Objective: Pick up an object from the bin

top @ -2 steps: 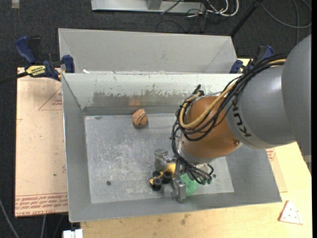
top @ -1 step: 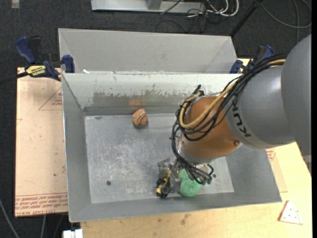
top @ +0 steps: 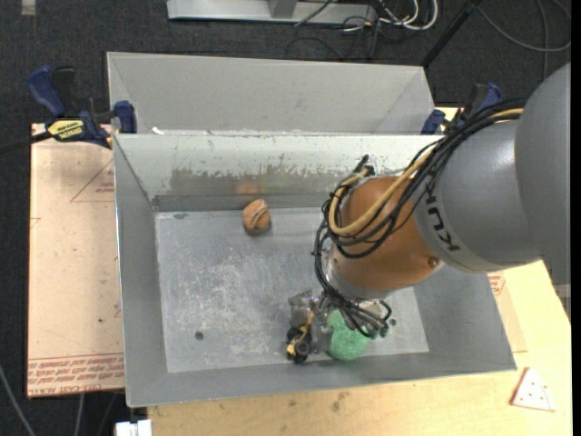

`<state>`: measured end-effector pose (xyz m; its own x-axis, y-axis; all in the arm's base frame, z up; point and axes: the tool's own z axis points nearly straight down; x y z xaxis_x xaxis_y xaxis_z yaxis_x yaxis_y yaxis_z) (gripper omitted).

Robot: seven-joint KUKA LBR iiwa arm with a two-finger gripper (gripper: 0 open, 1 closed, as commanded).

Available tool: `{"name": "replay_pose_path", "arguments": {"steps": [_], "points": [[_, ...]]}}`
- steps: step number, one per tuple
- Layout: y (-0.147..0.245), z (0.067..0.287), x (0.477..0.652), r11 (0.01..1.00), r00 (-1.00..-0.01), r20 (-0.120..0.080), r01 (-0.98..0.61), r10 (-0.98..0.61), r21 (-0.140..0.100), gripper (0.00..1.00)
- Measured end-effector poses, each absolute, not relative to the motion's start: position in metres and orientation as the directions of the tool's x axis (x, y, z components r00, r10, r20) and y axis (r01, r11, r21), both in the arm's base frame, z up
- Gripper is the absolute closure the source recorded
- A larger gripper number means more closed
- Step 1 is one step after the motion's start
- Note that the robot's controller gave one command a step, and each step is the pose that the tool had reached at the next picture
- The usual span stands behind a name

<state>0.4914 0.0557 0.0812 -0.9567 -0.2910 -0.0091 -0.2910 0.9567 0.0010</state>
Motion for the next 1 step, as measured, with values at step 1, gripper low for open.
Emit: {"name": "replay_pose_path", "arguments": {"steps": [1], "points": [[0.0412,0.1968,0.5185,0.957,-0.957,-0.003,-0.290,-0.290,0.001,1.00]]}}
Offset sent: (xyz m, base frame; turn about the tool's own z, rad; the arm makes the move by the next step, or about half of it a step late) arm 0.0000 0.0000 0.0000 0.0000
